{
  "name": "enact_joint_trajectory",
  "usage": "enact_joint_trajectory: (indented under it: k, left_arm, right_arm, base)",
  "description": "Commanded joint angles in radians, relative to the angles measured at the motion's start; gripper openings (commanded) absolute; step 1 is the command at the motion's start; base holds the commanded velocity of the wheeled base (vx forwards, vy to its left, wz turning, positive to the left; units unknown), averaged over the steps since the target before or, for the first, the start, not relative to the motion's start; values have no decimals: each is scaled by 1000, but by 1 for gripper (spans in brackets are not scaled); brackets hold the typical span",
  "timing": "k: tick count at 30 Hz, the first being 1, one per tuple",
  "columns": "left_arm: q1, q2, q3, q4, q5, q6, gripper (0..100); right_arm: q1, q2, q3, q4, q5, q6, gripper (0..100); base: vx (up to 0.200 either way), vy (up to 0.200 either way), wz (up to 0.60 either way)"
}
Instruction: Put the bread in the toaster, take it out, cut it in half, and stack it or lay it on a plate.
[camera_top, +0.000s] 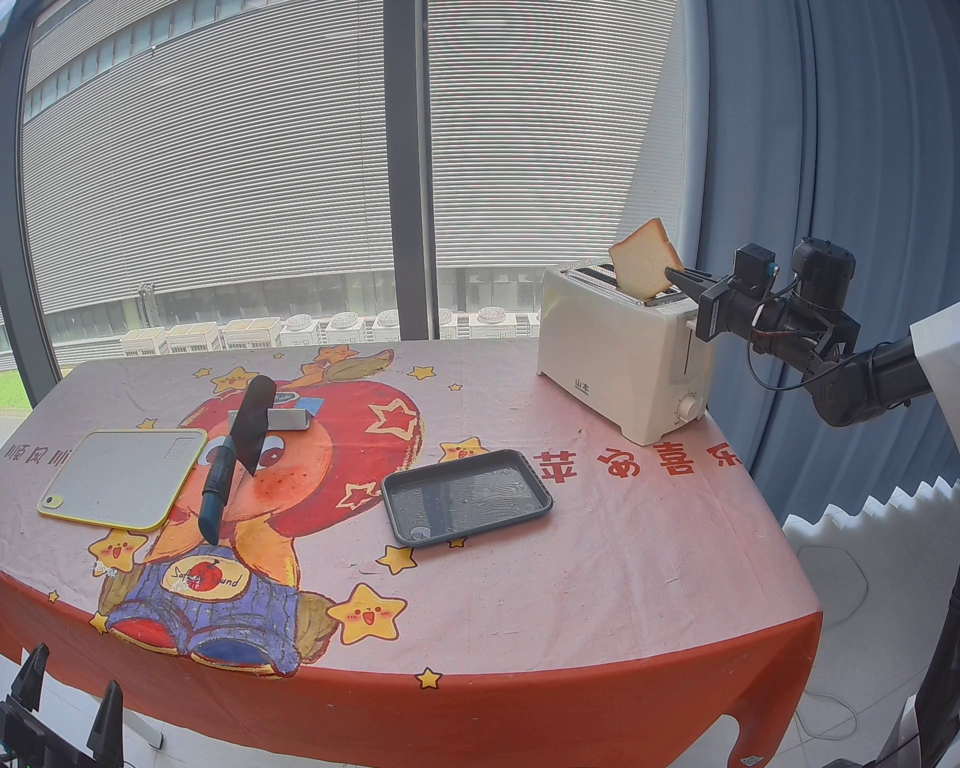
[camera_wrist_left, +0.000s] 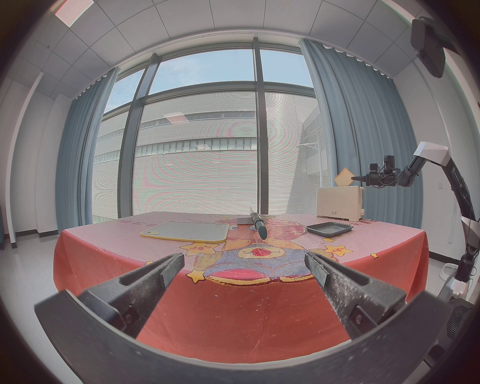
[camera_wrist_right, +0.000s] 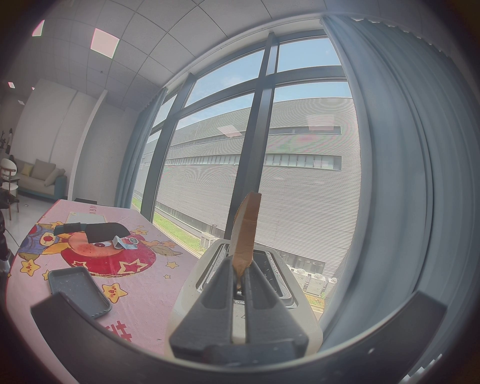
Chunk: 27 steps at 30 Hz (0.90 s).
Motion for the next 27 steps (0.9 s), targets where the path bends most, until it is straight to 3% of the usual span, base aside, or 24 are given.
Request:
enact_joint_trajectory:
  k: [1,15,22,23,27]
  left_arm:
    - [0,-12,18,0,0,0,100]
    - [0,-13,18,0,0,0,100]
    - [0,-12,18,0,0,0,100]
    - [0,-12,18,0,0,0,100]
    - [0,-12,18,0,0,-2,100]
  right_arm:
    - [1,0,-1,0,0,0,0]
    - [1,-3,0,20,0,-1,0]
    - [2,0,3,27,0,-29,0]
    - [2,0,5,27,0,-32,100]
    - [4,1,-3,23,0,-36,100]
  base:
    - [0,0,0]
    - [0,0,0]
    - [0,0,0]
    - [0,0,0]
    - [0,0,0]
